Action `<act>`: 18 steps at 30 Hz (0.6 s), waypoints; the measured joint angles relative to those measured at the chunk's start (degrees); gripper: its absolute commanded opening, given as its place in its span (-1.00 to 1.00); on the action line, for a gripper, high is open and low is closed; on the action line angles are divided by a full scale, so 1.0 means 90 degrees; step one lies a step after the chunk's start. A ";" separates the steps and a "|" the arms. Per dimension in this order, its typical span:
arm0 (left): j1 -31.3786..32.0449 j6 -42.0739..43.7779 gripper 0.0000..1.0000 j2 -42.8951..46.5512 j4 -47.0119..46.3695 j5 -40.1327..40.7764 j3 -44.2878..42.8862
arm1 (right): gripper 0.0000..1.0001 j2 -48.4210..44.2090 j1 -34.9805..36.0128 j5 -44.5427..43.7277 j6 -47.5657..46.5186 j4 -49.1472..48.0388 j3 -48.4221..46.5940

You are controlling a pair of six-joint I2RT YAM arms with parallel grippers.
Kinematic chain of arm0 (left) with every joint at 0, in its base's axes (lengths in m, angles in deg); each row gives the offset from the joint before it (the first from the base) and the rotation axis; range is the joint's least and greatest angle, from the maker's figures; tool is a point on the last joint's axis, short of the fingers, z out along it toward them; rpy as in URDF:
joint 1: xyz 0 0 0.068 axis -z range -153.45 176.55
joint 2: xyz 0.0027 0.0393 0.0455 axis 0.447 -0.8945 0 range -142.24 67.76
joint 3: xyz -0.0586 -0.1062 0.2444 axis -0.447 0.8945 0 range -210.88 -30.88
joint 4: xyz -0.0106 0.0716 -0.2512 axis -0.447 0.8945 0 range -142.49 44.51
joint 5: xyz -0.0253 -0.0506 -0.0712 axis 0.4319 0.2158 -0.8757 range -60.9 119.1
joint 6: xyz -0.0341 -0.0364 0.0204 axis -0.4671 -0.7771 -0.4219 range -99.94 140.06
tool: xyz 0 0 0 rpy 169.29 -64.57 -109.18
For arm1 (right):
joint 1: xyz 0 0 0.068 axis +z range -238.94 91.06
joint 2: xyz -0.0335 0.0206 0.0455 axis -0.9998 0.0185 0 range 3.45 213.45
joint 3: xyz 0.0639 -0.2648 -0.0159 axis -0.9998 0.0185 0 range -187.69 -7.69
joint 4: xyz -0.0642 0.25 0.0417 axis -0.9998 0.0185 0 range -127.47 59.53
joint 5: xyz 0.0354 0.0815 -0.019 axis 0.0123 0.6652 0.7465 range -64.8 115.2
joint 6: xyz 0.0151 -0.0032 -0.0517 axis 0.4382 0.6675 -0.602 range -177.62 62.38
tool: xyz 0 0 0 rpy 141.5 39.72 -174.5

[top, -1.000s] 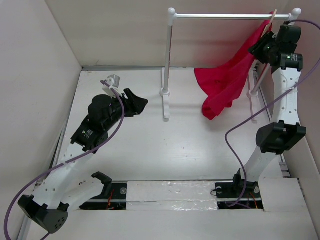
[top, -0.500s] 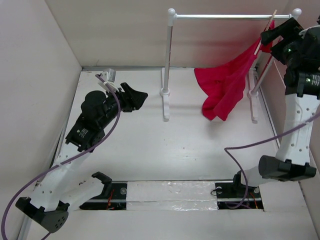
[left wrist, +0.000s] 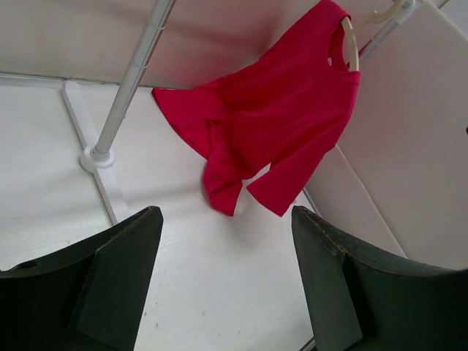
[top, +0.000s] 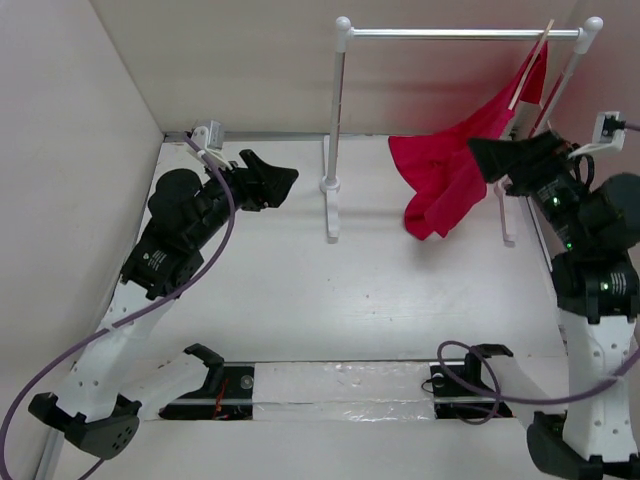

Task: Place the t-shirt on the hanger
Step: Reset both arms

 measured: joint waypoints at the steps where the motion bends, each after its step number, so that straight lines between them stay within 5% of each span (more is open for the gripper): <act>1: 0.0000 -0.0007 0.41 0.0010 0.0000 -0.0005 -0.0027 | 1.00 -0.0216 0.0117 0.0209 0.0024 -0.0083 0.0177; 9: 0.0000 -0.0180 0.43 0.0294 -0.0049 0.0022 -0.0010 | 1.00 -0.1688 0.0605 0.1243 0.0342 -0.0418 0.1370; 18: 0.0000 -0.0699 0.43 0.0466 -0.0136 0.0092 0.0629 | 1.00 -0.1877 0.1163 0.1253 0.0056 0.0430 0.1809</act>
